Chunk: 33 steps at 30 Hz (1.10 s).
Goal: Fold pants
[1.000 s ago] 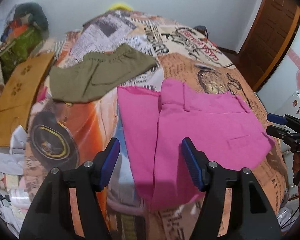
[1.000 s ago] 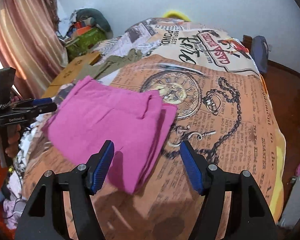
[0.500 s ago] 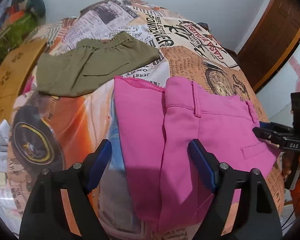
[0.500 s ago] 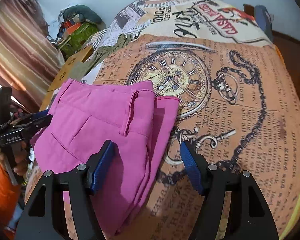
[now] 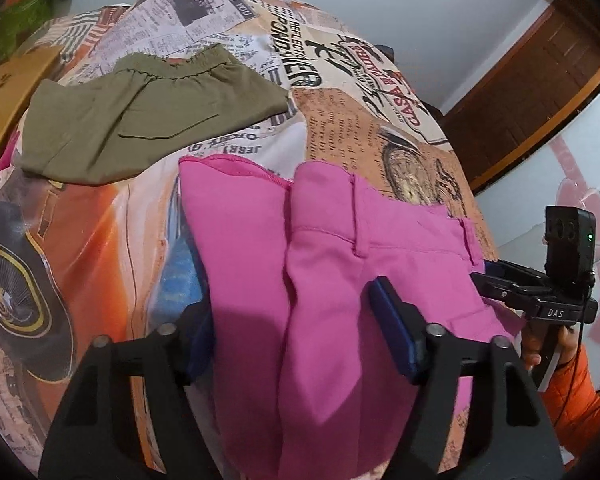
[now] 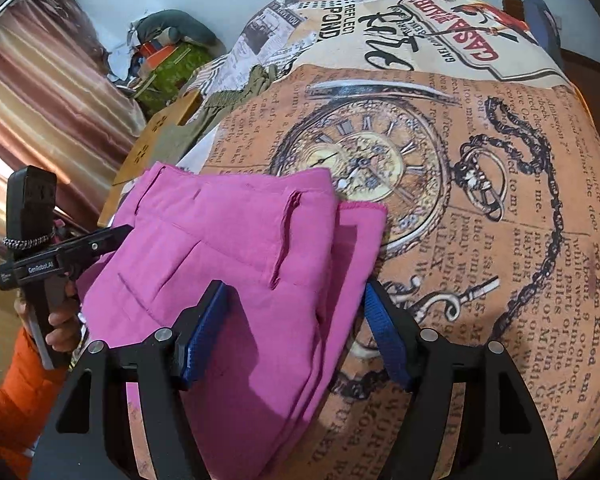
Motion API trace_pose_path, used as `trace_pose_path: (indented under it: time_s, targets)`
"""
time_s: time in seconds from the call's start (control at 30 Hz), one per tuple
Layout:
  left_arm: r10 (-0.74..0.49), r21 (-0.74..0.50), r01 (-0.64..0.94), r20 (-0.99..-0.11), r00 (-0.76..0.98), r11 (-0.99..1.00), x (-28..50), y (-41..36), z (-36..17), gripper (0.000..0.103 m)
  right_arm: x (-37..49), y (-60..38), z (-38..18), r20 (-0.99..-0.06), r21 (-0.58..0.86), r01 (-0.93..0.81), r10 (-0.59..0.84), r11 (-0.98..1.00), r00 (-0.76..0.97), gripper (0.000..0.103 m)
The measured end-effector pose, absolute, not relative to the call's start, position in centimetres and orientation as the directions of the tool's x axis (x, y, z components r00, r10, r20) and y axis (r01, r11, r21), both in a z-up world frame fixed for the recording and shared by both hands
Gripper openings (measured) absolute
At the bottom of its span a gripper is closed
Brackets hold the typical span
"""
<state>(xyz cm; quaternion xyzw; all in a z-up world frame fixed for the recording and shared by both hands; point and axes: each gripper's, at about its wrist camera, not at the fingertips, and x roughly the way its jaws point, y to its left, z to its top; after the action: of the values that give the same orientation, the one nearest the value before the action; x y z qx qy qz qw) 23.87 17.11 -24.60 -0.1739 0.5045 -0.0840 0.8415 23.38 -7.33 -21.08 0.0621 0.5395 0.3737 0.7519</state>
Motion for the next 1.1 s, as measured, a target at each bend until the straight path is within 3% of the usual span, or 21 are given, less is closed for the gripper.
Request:
trace_pose_path:
  time_s: [0.17,0.23,0.3,0.5,0.7,1.1]
  targets:
    - [-0.328,-0.380,-0.014,-0.816,0.476,0.925,23.0,16.5,-24.2,0.054,22.7,-7.6,-21.0,-0.746,0.515,-0.493,0.650,0.702,0.147,0.063]
    - [-0.320,-0.375,-0.020,-0.816,0.482,0.927,23.1,16.2,-24.0,0.047,22.9,-7.6,-21.1,-0.736,0.525,-0.489,0.660,0.697,0.151,0.057]
    - [-0.316,-0.372,-0.019,-0.814,0.487,0.928,23.3,16.0,-23.8,0.035,23.3,-7.5,-21.1,-0.728,0.534,-0.480,0.667,0.696,0.157,0.044]
    - [-0.238,-0.266,0.017,-0.832,0.502,0.964,23.6,14.4,-22.9,0.020,24.0,-7.6,-20.5,-0.735,0.481,-0.503,0.643,0.718,0.215,0.021]
    - [-0.198,-0.208,0.043,-0.814,0.546,0.977,23.2,13.5,-20.9,0.014,23.1,-7.1,-18.2,-0.733,0.388,-0.565,0.616,0.728,0.291,0.014]
    - [-0.163,-0.150,0.079,-0.716,0.678,0.986,22.2,12.6,-13.7,0.013,22.7,-7.1,-11.8,-0.653,0.323,-0.610,0.637,0.723,0.409,0.013]
